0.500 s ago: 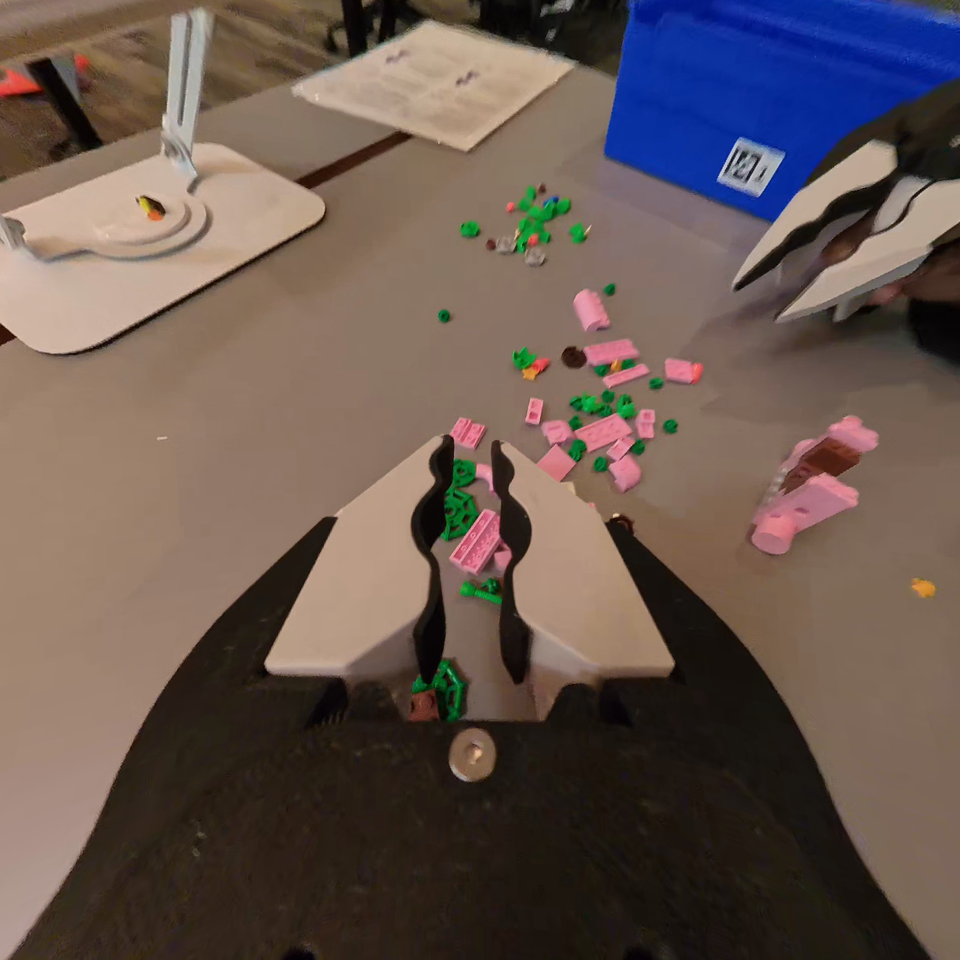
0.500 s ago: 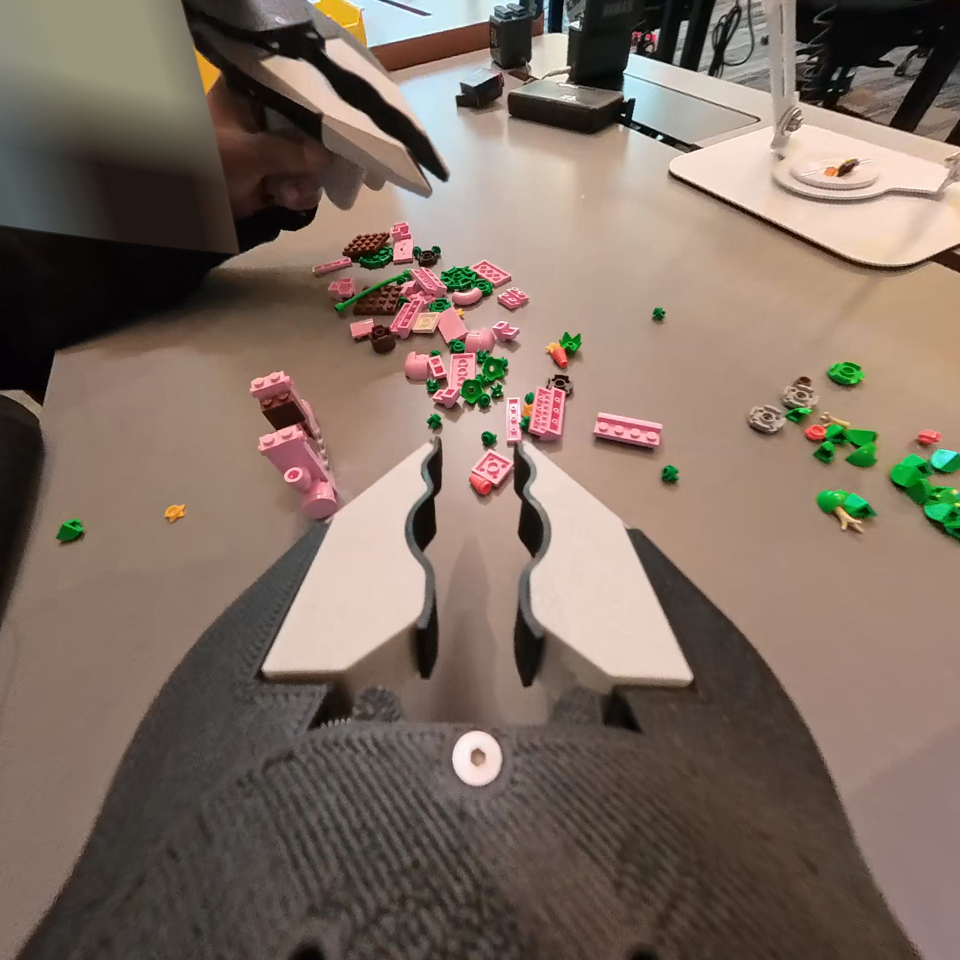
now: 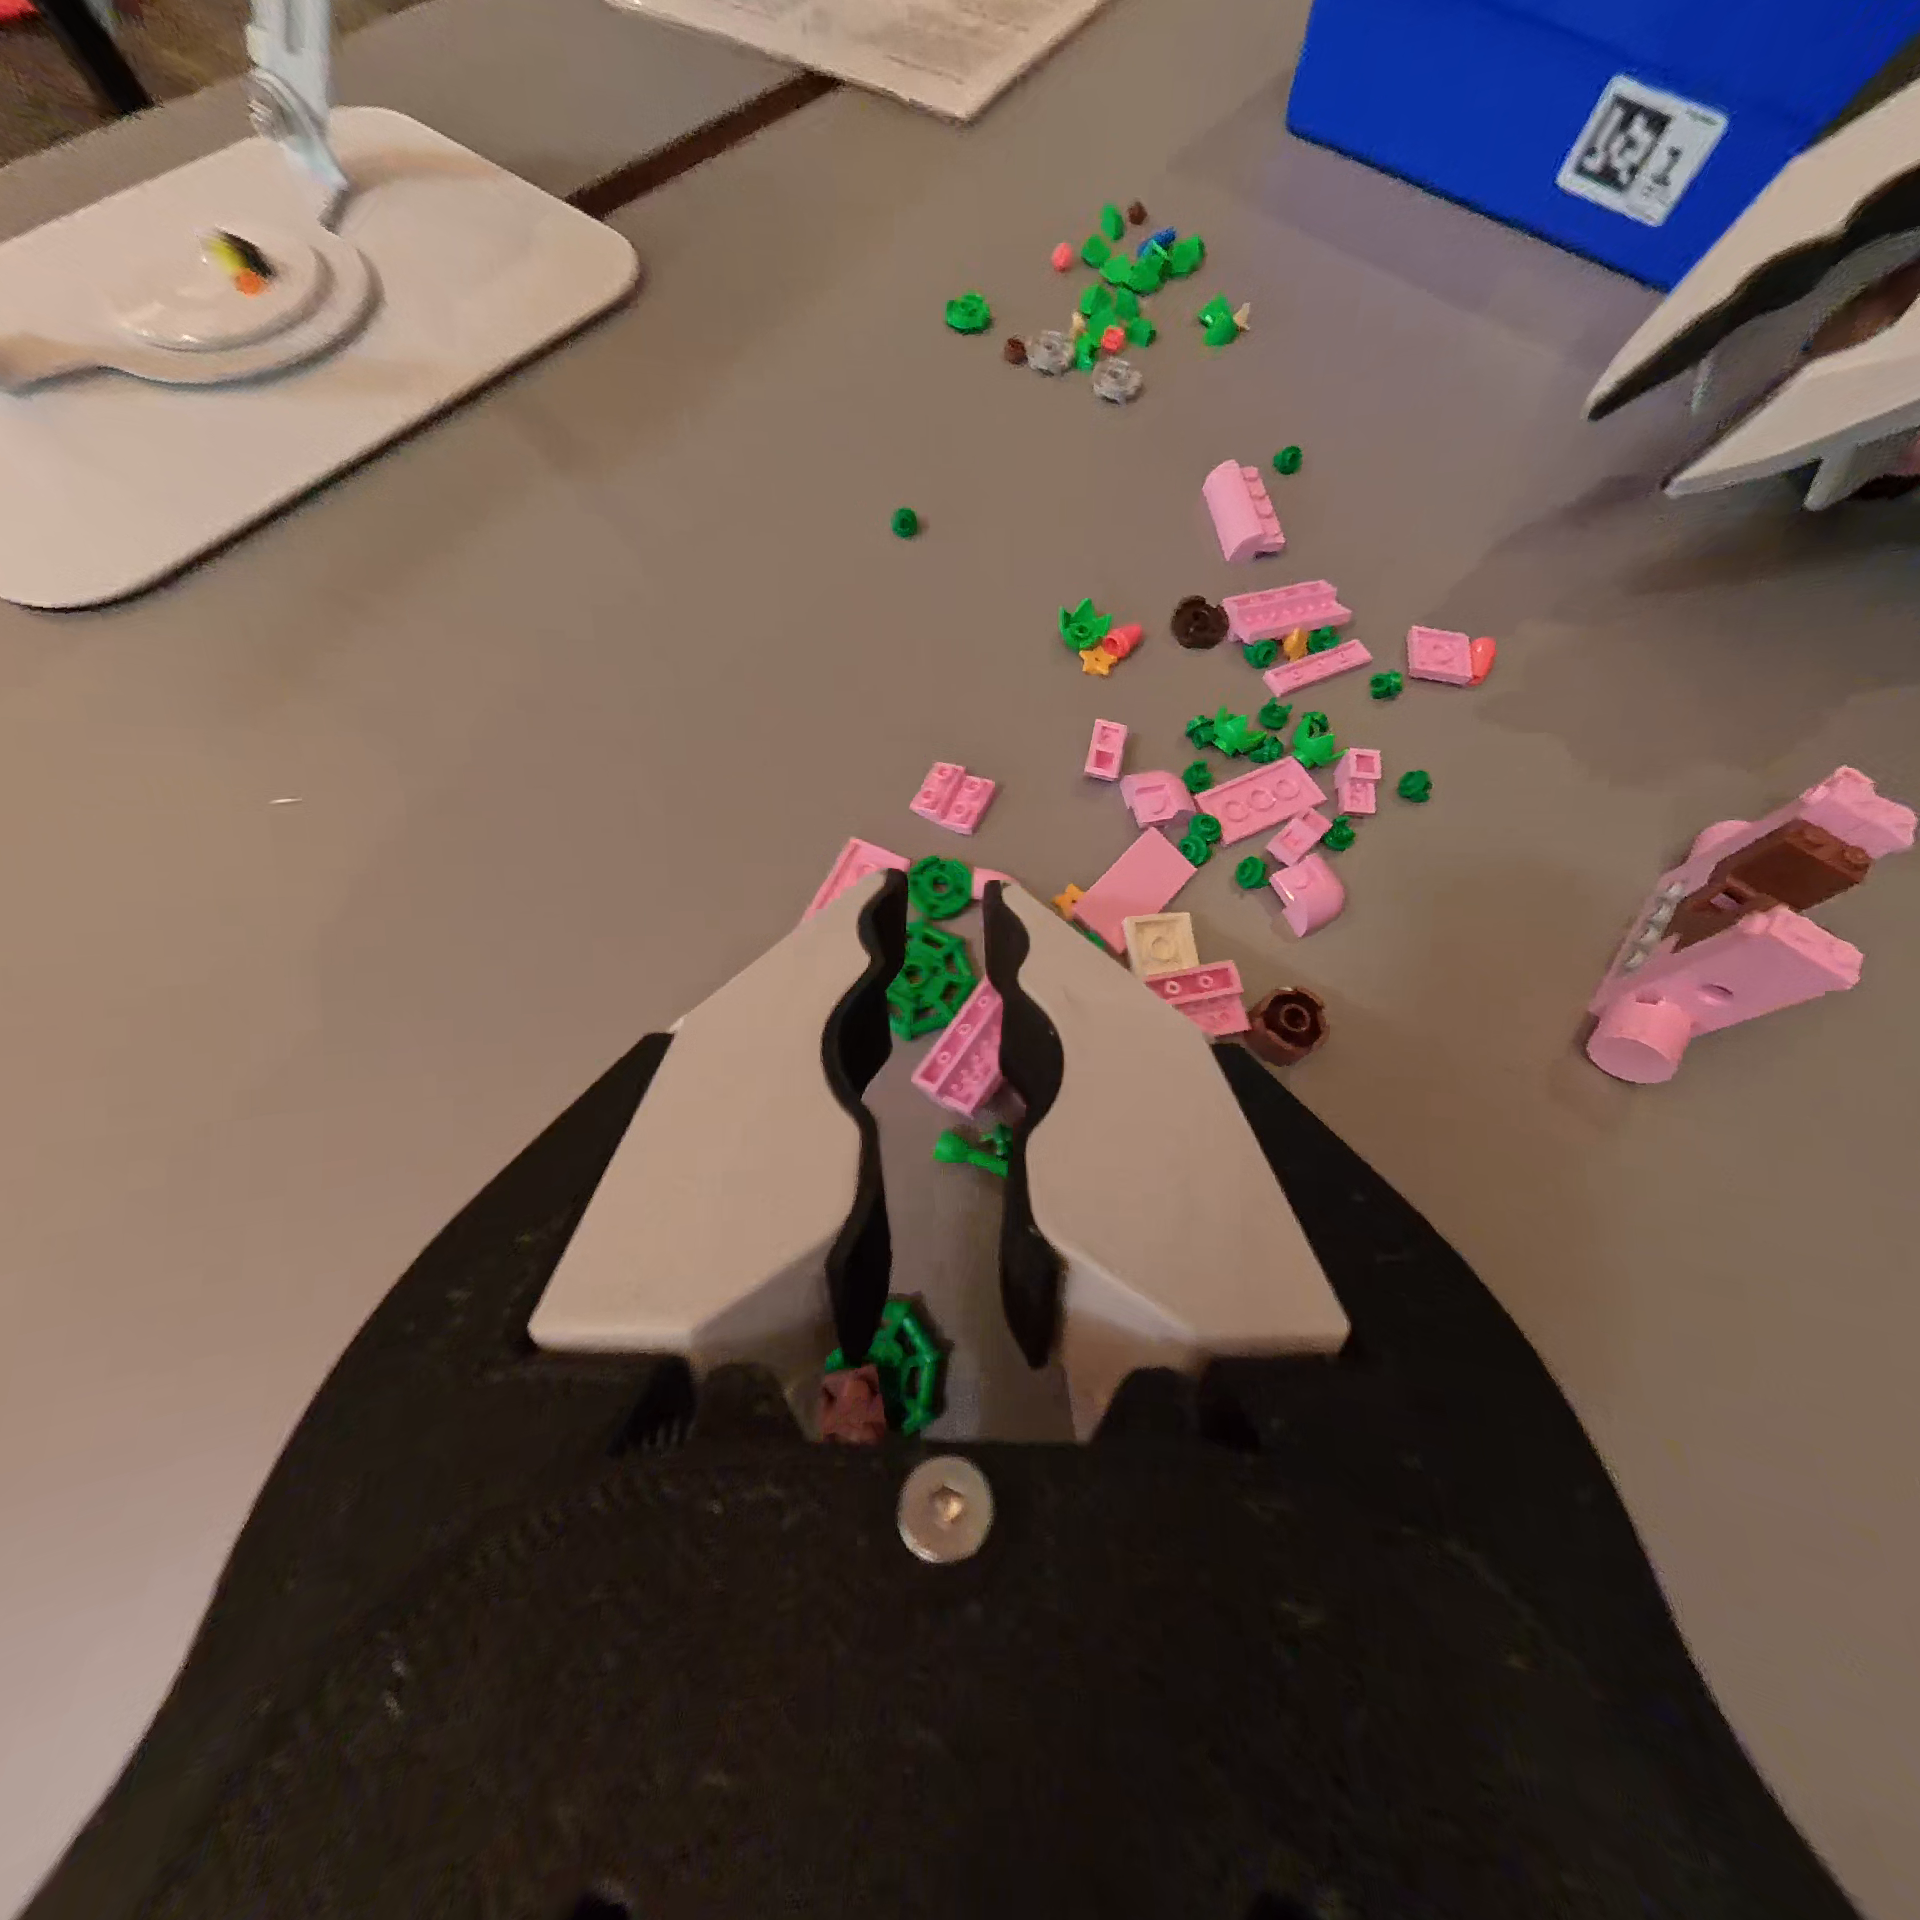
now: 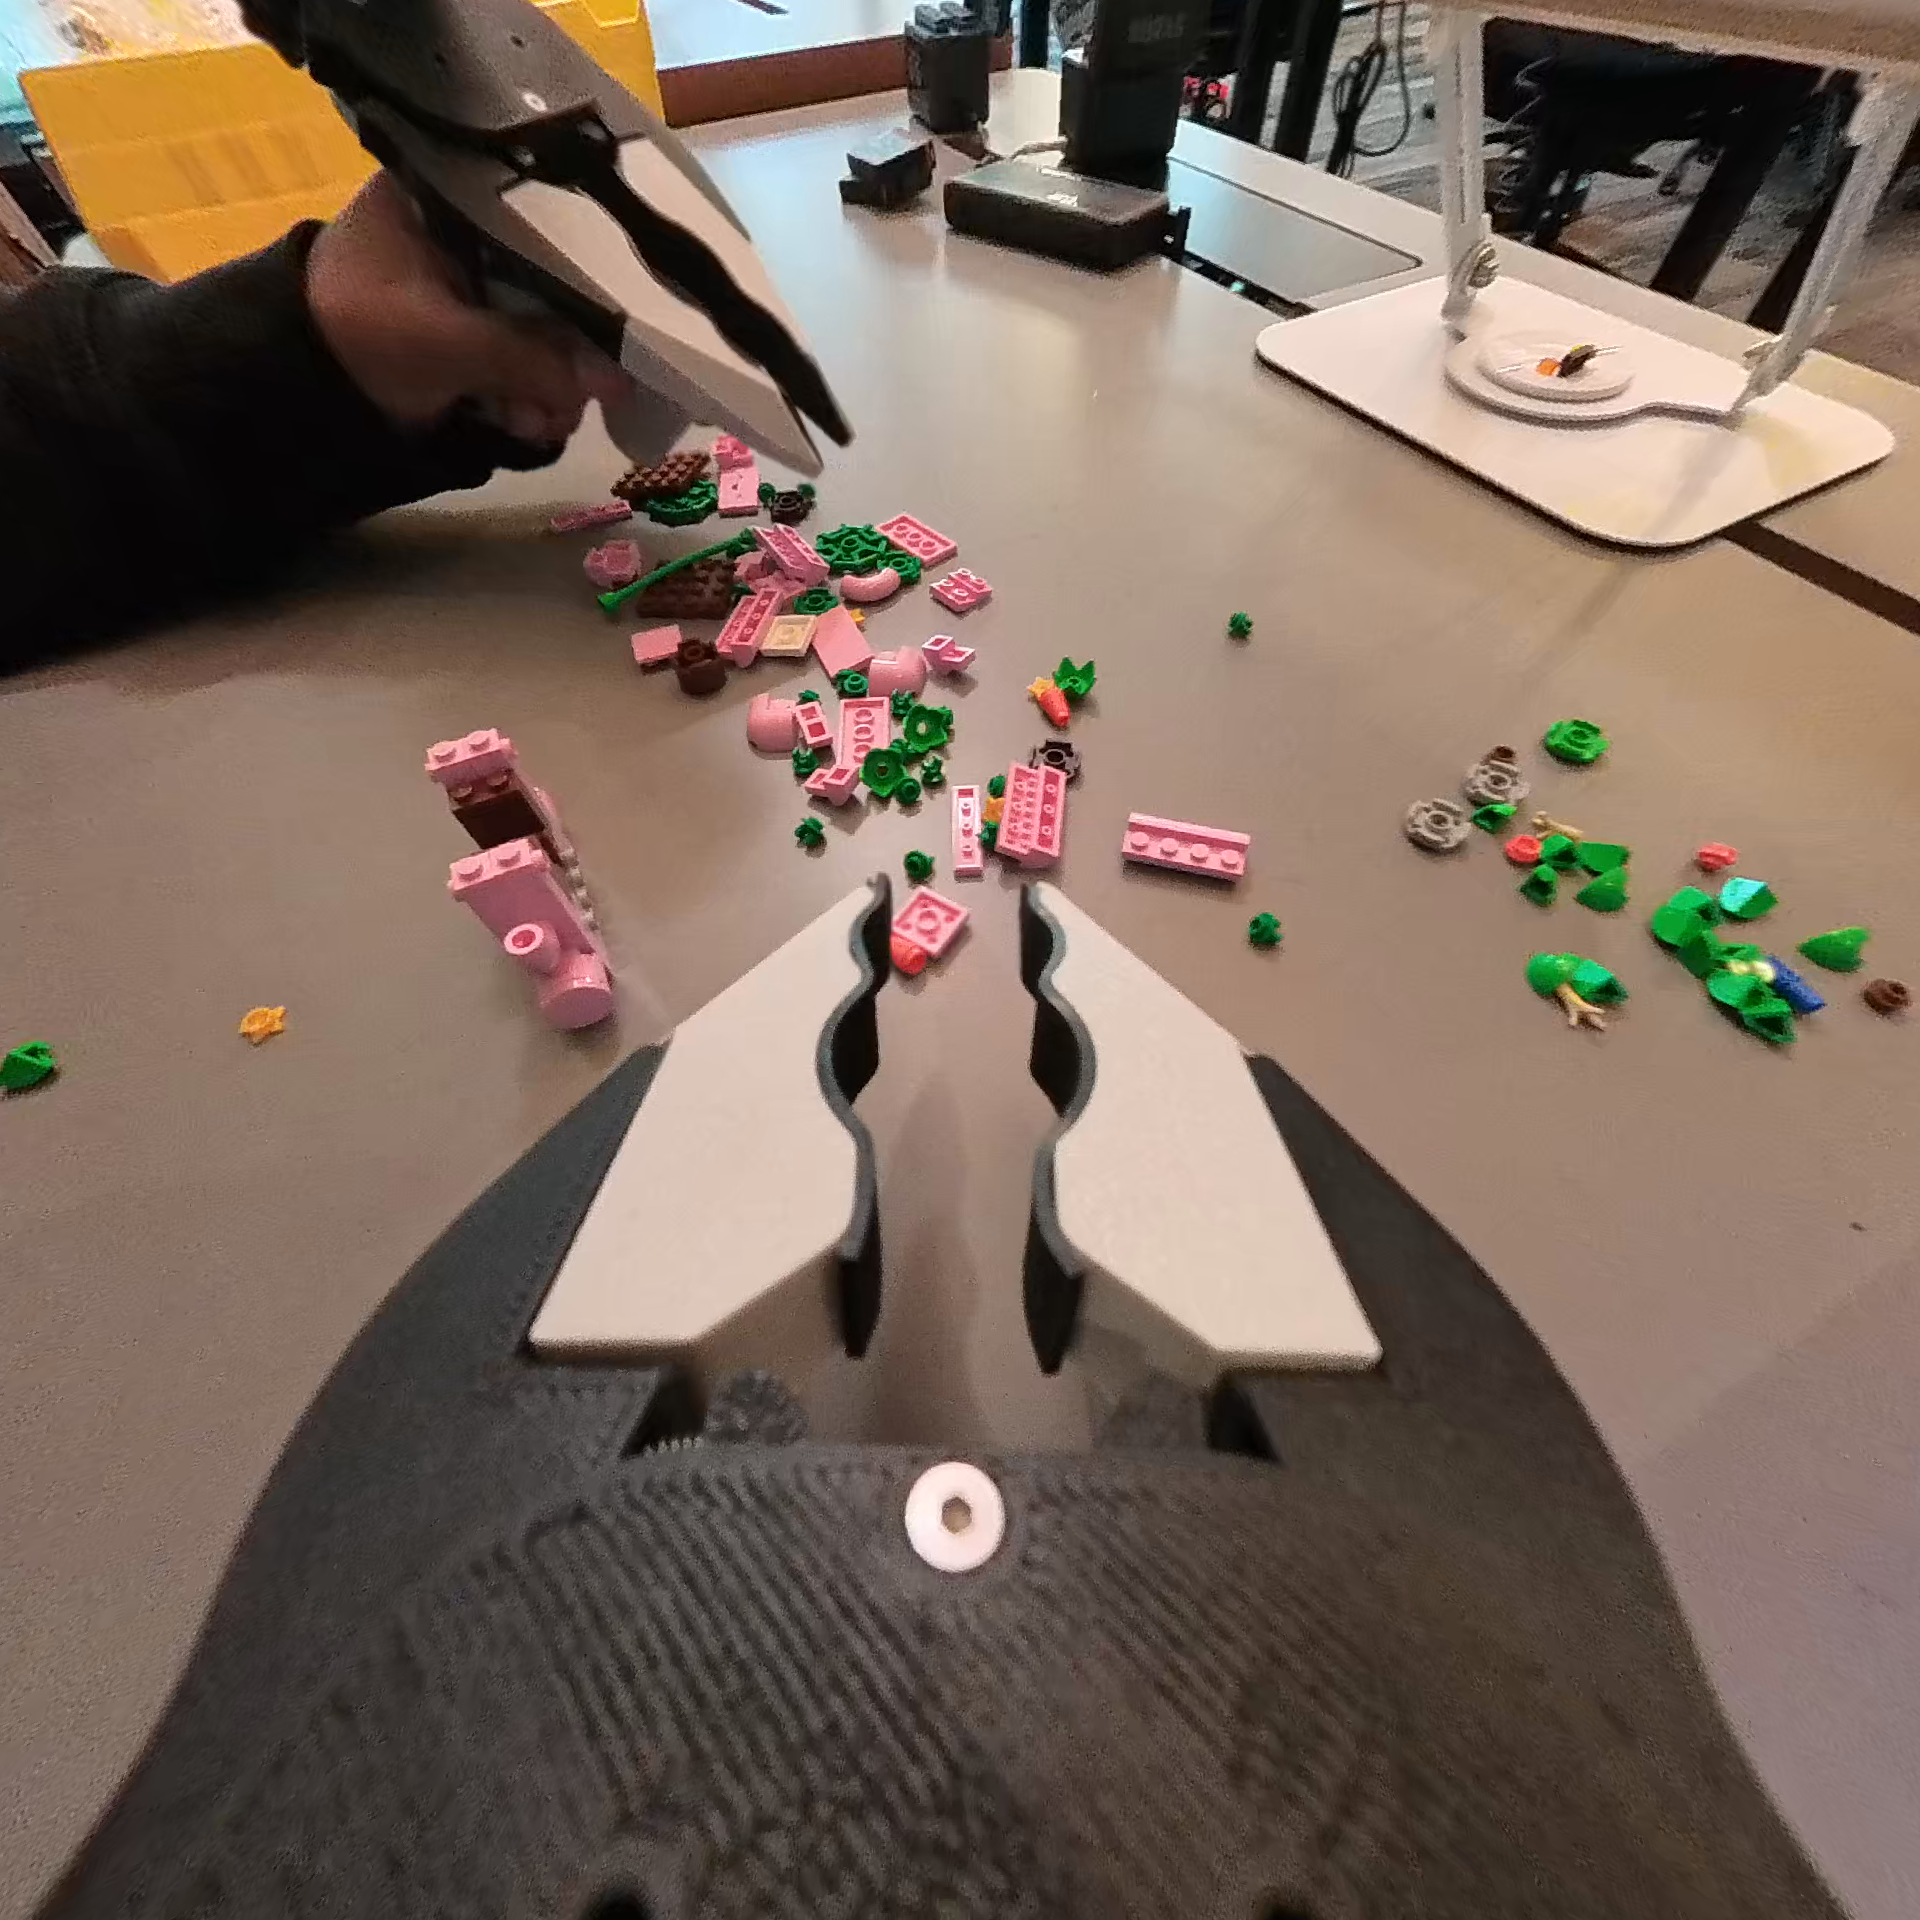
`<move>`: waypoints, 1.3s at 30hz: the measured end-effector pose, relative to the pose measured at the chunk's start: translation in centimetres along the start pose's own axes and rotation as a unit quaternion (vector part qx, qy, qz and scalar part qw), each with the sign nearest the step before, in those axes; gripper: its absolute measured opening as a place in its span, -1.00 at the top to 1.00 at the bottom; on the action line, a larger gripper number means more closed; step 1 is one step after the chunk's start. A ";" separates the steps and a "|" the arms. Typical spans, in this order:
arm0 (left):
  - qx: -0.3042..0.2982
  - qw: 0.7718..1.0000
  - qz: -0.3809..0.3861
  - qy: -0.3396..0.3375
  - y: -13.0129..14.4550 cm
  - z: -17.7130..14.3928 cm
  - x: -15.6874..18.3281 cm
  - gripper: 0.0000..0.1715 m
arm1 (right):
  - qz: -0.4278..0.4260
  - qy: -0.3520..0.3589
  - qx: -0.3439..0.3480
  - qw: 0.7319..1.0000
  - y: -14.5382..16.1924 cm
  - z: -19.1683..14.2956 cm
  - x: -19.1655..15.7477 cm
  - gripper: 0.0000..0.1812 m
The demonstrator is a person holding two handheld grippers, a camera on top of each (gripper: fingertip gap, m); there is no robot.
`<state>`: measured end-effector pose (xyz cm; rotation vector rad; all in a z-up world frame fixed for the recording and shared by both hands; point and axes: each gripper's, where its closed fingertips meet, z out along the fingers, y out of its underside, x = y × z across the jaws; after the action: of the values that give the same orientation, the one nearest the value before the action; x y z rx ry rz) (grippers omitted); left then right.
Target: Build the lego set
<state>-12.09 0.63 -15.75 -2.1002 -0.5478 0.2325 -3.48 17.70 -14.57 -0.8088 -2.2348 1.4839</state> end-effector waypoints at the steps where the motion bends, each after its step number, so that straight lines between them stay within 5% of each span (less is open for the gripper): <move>1: 0.010 1.000 -0.002 -0.013 -0.3 -0.5 -0.6 0.86 | 0.001 0.003 0.002 1.000 0.0 -0.1 0.2 0.75; 10: 0.075 0.992 -0.052 -0.084 -1.3 -4.8 -5.5 0.86 | -0.002 0.012 -0.002 1.000 0.2 -0.2 0.6 0.75; 28: 0.075 0.993 -0.042 -0.078 -1.4 -4.5 -5.0 0.86 | -0.008 0.014 -0.001 1.000 0.2 -0.3 0.8 0.75; 31: 0.069 0.994 -0.036 -0.078 -1.3 -4.3 -4.8 0.86 | -0.059 -0.075 0.050 0.994 -1.6 -1.0 -2.7 0.51; 35: 0.070 0.994 -0.032 -0.075 -1.3 -4.1 -4.6 0.86 | -0.164 -0.203 0.134 0.956 -4.4 -3.4 -10.6 0.68; 39: 0.061 0.995 -0.039 -0.068 -0.7 -3.4 -4.6 0.86 | -0.198 -0.321 0.067 0.924 -2.1 -2.3 -17.7 0.76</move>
<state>-15.12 -3.73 -13.50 -1.9497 -0.6783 0.3576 11.07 7.68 -11.16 0.2225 -2.4790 1.8309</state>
